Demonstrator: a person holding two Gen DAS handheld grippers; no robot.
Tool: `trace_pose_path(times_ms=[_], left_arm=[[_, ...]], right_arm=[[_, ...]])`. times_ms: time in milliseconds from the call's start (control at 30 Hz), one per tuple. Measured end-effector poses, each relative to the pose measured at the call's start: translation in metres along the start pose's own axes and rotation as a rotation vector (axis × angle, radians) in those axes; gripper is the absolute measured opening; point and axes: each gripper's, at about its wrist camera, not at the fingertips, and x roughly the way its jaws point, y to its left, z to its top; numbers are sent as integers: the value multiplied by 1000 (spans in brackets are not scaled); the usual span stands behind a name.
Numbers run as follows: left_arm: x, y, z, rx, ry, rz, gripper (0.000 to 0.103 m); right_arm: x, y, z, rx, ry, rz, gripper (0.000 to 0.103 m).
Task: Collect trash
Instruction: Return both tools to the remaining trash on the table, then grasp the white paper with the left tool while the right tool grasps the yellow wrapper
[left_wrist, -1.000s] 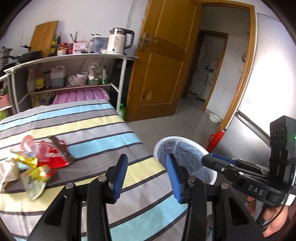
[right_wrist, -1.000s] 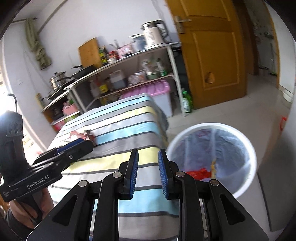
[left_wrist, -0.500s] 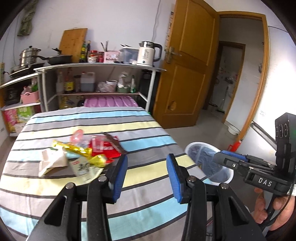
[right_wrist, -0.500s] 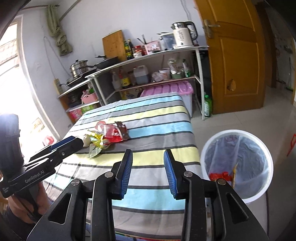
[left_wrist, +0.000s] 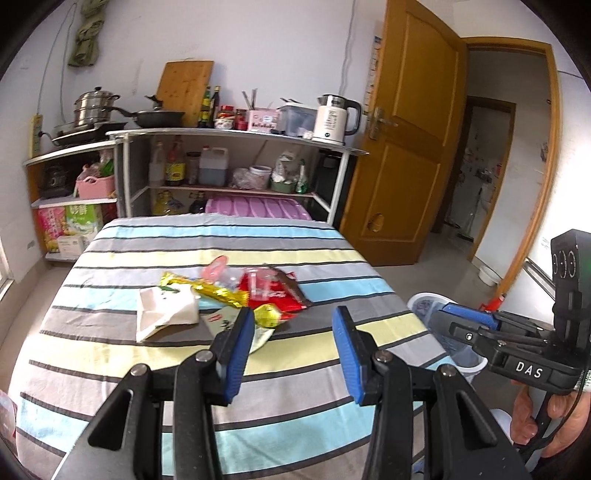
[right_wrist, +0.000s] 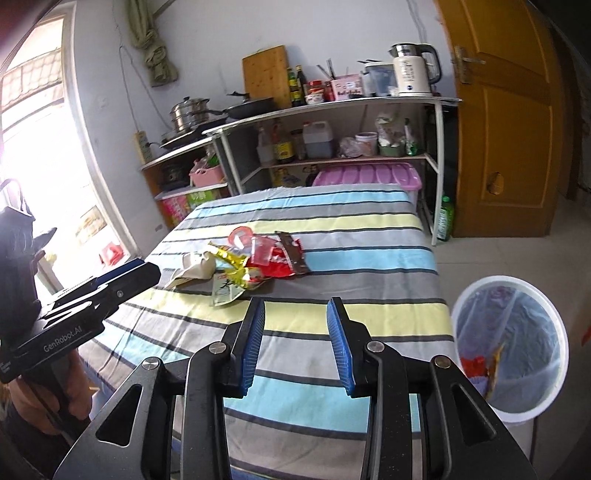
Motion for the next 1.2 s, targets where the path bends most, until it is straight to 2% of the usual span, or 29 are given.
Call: trace_pose_path(times_ms=[367, 700, 800, 867, 933, 1200], left_arm=[[21, 49, -4, -44, 26, 77, 52], [45, 97, -1, -83, 55, 142, 64], [57, 109, 0, -97, 78, 149, 65], [65, 116, 0, -107, 94, 146, 66], [74, 121, -1, -119, 114, 144, 66], [105, 130, -1, -144, 187, 134, 71]], right_arm=[[50, 24, 8, -50, 66, 32, 36], [102, 46, 19, -101, 115, 76, 36], [121, 52, 20, -124, 137, 88, 36], [135, 55, 21, -138, 154, 90, 45], [150, 57, 22, -151, 174, 85, 49], [189, 65, 24, -190, 219, 76, 49]])
